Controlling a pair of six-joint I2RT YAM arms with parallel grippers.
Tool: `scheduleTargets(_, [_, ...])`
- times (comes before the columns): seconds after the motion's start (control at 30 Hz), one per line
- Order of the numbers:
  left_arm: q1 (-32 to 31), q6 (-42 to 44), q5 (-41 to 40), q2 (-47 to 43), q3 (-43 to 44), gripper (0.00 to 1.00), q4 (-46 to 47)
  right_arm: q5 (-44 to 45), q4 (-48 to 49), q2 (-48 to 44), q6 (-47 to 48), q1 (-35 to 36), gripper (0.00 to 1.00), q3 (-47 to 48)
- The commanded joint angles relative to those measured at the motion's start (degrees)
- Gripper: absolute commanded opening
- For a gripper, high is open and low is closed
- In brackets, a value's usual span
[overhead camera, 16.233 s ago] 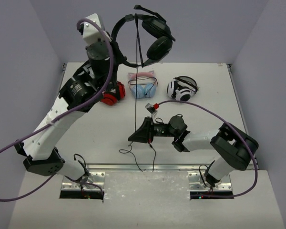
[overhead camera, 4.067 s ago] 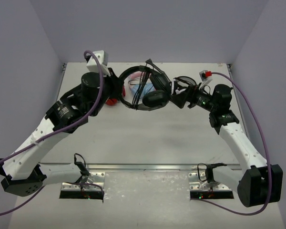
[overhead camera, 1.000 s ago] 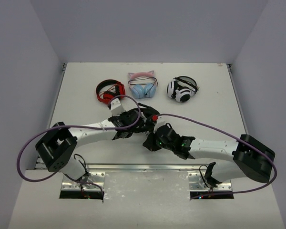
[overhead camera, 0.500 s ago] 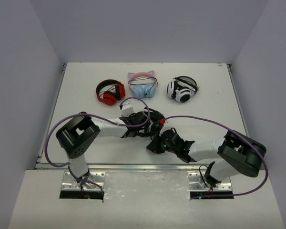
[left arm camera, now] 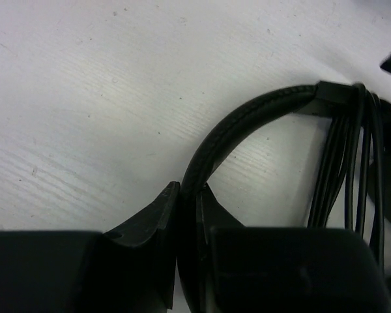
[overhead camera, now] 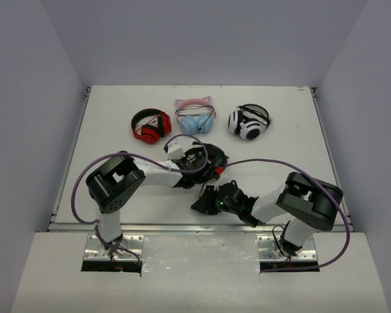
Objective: Wrap the headphones
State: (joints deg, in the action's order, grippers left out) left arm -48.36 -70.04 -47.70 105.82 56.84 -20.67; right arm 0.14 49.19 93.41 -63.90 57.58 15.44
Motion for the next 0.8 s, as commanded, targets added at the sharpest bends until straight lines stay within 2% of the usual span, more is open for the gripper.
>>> scheduleTargets(0.0, [0.99,2.87,-2.48,2.02,-2.87,0.0,4.48,-3.74,6.62,-1.47,-2.02,1.48,0.29,-1.02])
scheduleTargets(0.13, [0.99,8.42,-1.96,1.23,-6.11,0.0,12.46,-3.57,6.71,-4.19,-2.02,2.27,0.38,-2.43])
scheduleTargets(0.17, [0.99,9.47,-2.13,0.71,-6.65,0.0,13.62,-3.48,6.27,-6.2,-1.93,2.36,0.49,-2.61])
scheduleTargets(0.2, [1.07,12.01,-2.22,0.44,-6.91,0.0,15.55,-3.22,4.7,-7.35,-1.41,2.62,0.56,-2.7])
scheduleTargets(0.37, [1.07,20.1,-2.31,-0.79,-6.74,0.0,18.9,-0.41,-3.47,-18.06,0.97,4.9,0.59,-4.01])
scheduleTargets(0.47, [1.25,23.01,-2.57,-1.05,-6.3,0.0,18.73,3.62,-13.12,-30.18,2.28,6.4,0.61,-5.51])
scheduleTargets(0.5, [1.42,23.63,-2.14,-0.97,-6.13,0.0,18.82,5.29,-20.9,-37.43,3.16,6.66,0.63,-5.34])
scheduleTargets(0.63, [2.22,26.53,-0.29,-0.62,-6.3,0.06,19.7,12.68,-40.18,-53.74,6.94,6.93,0.84,-2.88])
scheduleTargets(0.67, [2.39,27.58,0.32,-0.62,-6.48,0.08,21.61,15.13,-46.84,-56.03,8.6,6.93,0.95,-1.22])
scheduleTargets(0.7, [2.39,28.55,0.68,-0.79,-6.48,0.09,21.63,16.28,-49.51,-58.14,9.31,6.93,0.99,-0.33])
scheduleTargets(0.77, [2.39,31.53,1.38,-0.97,-6.92,0.11,23.65,18.57,-55.41,-62.46,10.46,6.93,0.99,1.08])
